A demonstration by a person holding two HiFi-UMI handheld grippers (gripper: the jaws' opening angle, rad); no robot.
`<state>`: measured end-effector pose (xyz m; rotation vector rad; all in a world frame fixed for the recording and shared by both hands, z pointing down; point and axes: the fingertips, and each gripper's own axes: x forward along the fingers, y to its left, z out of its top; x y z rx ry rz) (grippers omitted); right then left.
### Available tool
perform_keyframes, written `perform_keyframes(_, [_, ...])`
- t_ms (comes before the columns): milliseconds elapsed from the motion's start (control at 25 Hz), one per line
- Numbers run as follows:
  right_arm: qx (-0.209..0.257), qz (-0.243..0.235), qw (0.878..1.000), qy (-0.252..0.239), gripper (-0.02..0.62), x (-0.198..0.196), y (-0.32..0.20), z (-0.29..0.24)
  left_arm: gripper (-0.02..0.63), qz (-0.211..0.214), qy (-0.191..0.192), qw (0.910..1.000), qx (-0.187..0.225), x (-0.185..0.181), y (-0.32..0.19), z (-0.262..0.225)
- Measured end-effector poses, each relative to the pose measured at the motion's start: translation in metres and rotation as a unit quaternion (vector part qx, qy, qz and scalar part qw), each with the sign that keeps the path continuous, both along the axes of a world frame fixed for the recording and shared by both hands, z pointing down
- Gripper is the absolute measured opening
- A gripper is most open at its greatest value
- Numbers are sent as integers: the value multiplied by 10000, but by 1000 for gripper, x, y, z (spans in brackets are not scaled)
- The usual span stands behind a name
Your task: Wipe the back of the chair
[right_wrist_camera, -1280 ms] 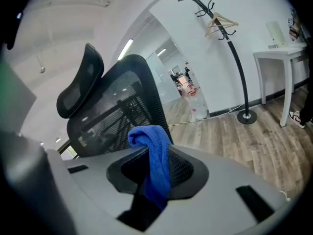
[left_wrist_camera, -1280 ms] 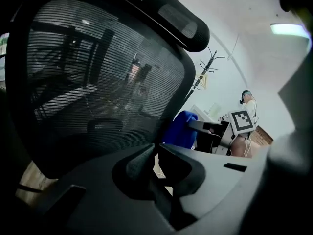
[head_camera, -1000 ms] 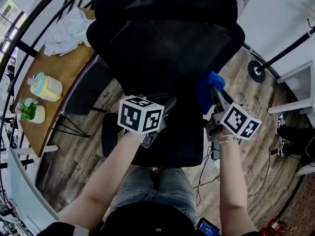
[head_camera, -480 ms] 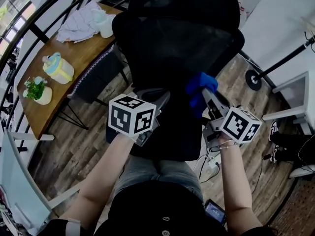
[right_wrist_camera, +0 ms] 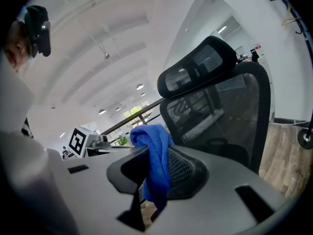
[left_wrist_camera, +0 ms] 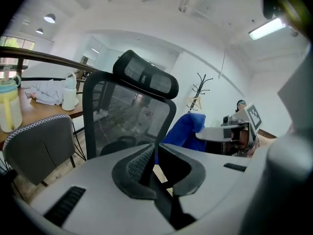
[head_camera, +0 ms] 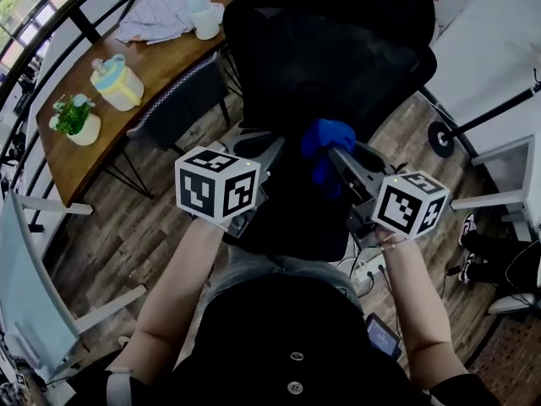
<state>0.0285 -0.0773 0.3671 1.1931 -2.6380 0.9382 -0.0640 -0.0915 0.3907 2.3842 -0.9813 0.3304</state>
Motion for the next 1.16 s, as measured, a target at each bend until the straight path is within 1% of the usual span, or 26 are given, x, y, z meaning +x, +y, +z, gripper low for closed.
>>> perform_keyframes(160, [-69, -194, 9996, -168, 97, -14, 8, 2, 35, -40, 5, 10000, -27, -5, 7, 2])
perform_keyframes(280, [-54, -274, 9994, -187, 95, -21, 12, -1, 35, -35, -42, 10000, -9, -10, 11, 2])
perform_keyframes(440, [-19, -418, 9991, -113, 95, -28, 14, -4, 35, -80, -8, 10000, -42, -14, 13, 2])
perform_keyframes(600, [-104, -541, 9985, -31, 95, -33, 15, 0, 35, -46, 8, 9999, -128, -12, 14, 6])
perform_keyframes(880, [-228, -539, 9982, 85, 95, -35, 19, 8, 35, 28, -16, 9997, -235, -10, 21, 13])
perform_keyframes(1160, [-216, -493, 9985, -61, 95, -35, 15, 8, 35, -30, 49, 9995, -295, -12, 23, 18])
